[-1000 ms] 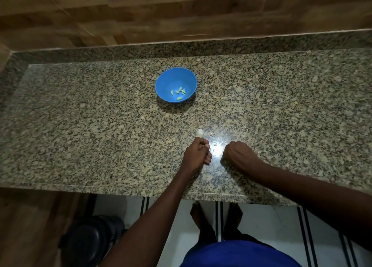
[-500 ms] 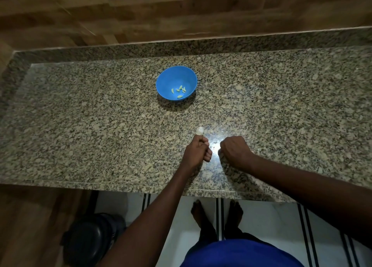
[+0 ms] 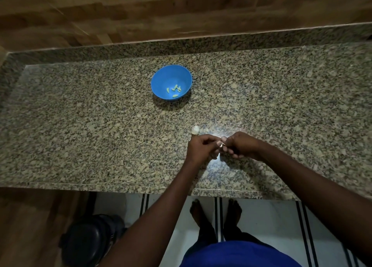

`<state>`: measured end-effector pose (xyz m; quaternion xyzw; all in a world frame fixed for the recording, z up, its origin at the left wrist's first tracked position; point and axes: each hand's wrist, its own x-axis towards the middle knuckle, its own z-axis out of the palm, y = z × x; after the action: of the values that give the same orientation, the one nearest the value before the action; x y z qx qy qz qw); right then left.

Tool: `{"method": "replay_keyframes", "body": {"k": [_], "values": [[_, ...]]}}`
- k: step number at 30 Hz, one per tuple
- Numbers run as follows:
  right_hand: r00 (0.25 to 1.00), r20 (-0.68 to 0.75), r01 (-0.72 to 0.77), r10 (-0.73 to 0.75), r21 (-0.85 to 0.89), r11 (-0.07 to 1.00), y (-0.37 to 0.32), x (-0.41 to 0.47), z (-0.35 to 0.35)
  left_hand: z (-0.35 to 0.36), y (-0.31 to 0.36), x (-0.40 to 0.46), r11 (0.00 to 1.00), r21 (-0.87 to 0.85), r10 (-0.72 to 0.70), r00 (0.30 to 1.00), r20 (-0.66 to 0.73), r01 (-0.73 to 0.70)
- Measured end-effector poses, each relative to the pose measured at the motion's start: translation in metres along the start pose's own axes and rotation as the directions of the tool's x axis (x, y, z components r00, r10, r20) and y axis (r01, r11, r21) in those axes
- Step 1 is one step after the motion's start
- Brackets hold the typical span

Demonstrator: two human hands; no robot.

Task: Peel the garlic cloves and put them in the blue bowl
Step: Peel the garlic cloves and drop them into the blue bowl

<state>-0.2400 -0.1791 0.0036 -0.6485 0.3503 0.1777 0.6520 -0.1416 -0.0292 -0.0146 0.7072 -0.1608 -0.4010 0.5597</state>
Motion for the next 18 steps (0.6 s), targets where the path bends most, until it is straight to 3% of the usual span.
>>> {"method": "replay_keyframes", "body": {"k": [5, 9, 10, 11, 13, 15, 18], "values": [[0.987, -0.040, 0.155, -0.157, -0.048, 0.987, 0.004, -0.014, 0.002, 0.002, 0.008, 0.000, 0.998, -0.002, -0.065, 0.998, -0.005, 0.065], [0.941, -0.131, 0.218, -0.311, -0.468, 0.856, 0.006, -0.011, 0.001, 0.004, 0.014, 0.001, 0.972, -0.132, -0.184, 0.978, 0.100, 0.196], [0.931, -0.153, 0.215, -0.333, -0.506, 0.835, 0.007, -0.010, 0.000, 0.004, 0.016, 0.002, 0.969, -0.137, -0.191, 0.975, 0.111, 0.205], [0.934, -0.166, 0.216, -0.316, -0.442, 0.870, 0.007, -0.010, 0.000, 0.005, 0.018, 0.002, 0.970, -0.135, -0.186, 0.976, 0.114, 0.200], [0.968, -0.153, 0.190, -0.196, -0.059, 0.980, 0.006, -0.013, -0.001, 0.007, 0.022, 0.002, 0.982, -0.110, -0.141, 0.984, 0.104, 0.153], [0.996, -0.053, 0.086, -0.074, 0.263, 0.961, 0.007, -0.014, -0.002, 0.007, 0.023, 0.002, 0.995, -0.055, -0.077, 0.993, 0.092, 0.082], [0.996, 0.082, -0.052, 0.019, 0.431, 0.901, 0.011, -0.011, -0.005, 0.007, 0.022, 0.002, 0.999, 0.039, -0.007, 0.996, 0.085, 0.004]]}}
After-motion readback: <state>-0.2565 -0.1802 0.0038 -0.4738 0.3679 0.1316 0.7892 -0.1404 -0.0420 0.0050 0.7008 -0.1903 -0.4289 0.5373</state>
